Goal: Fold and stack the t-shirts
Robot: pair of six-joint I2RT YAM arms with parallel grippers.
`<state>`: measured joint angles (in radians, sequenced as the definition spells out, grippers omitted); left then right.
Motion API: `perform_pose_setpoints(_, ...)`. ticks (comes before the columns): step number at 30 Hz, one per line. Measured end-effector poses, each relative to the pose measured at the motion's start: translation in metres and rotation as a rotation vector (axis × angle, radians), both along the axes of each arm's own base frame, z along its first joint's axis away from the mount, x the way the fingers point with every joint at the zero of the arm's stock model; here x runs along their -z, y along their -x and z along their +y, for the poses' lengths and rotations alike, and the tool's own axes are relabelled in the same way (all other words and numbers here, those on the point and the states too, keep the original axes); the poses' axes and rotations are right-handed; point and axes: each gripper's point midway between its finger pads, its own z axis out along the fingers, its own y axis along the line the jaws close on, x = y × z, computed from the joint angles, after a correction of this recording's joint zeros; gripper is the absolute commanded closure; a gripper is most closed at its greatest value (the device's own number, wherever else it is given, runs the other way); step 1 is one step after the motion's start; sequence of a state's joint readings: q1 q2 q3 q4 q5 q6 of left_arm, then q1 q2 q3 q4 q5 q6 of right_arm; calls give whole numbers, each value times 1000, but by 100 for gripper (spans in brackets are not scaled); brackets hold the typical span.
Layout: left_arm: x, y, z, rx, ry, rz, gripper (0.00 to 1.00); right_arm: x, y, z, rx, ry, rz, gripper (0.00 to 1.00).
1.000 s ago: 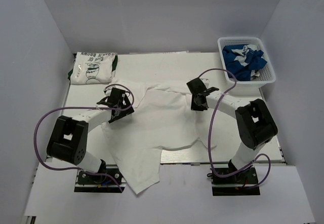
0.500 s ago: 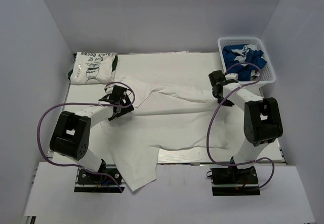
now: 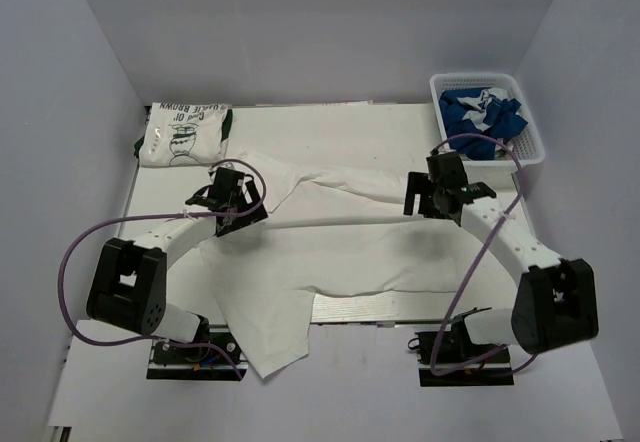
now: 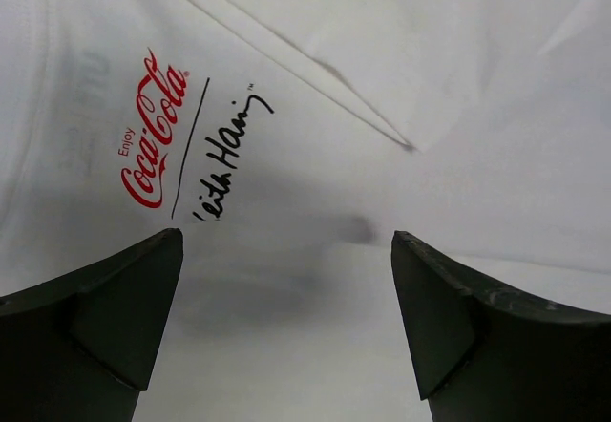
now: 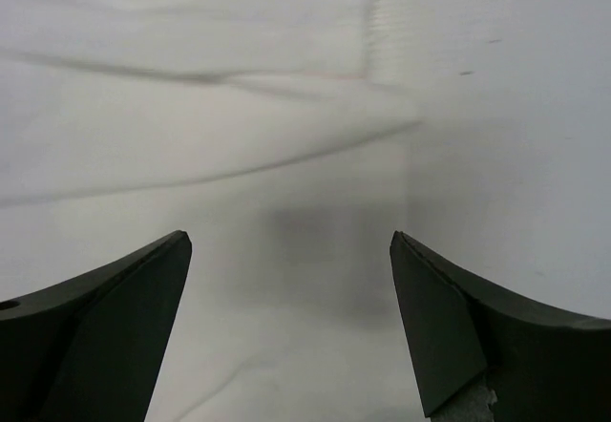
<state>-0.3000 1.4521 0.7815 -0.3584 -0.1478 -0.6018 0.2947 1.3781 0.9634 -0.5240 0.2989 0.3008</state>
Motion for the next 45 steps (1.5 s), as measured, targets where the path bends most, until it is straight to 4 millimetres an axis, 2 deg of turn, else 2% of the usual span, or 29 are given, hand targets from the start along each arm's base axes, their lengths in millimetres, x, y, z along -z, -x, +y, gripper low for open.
perform_pose_setpoints(3, -16, -6, -5, 12, 26, -34, 0, 1, 16, 34, -119, -168, -37, 10)
perform_pose_setpoints(6, -33, -20, -14, 33, 53, -71, 0, 11, 26, 59, -210, -283, -44, 10)
perform_pose_setpoints(9, -46, -38, -30, 116, 84, -99, 0, 25, 37, 72, -259, -337, -13, 10)
perform_pose_setpoints(13, -51, -60, -67, 327, 99, -101, 0, 38, 45, 78, -282, -369, 12, 10)
perform_pose_setpoints(16, -43, -69, -91, 433, 47, -79, 0, 47, 50, 78, -285, -376, 25, 10)
perform_pose_setpoints(20, -19, -80, -101, 478, -90, -10, 0, 58, 60, 76, -282, -376, 54, 10)
perform_pose_setpoints(26, 14, -101, -89, 405, -283, 75, 3, 66, 63, 76, -278, -380, 75, 10)
perform_pose_setpoints(31, 12, -125, -80, 336, -373, 57, 10, 69, 63, 75, -268, -386, 65, 10)
perform_pose_setpoints(34, 11, -137, -77, 304, -410, 46, 17, 70, 63, 74, -257, -384, 59, 10)
perform_pose_setpoints(35, 9, -139, -75, 294, -425, 44, 27, 70, 62, 74, -253, -383, 56, 10)
perform_pose_setpoints(41, -3, -152, -59, 219, -491, 16, 64, 71, 55, 74, -218, -395, 39, 10)
perform_pose_setpoints(42, -7, -155, -56, 211, -504, 10, 87, 71, 54, 74, -209, -400, 35, 10)
perform_pose_setpoints(43, -12, -159, -55, 203, -513, -2, 100, 71, 52, 74, -203, -403, 30, 10)
perform_pose_setpoints(45, -24, -172, -54, 197, -530, -34, 100, 71, 50, 75, -193, -410, 22, 10)
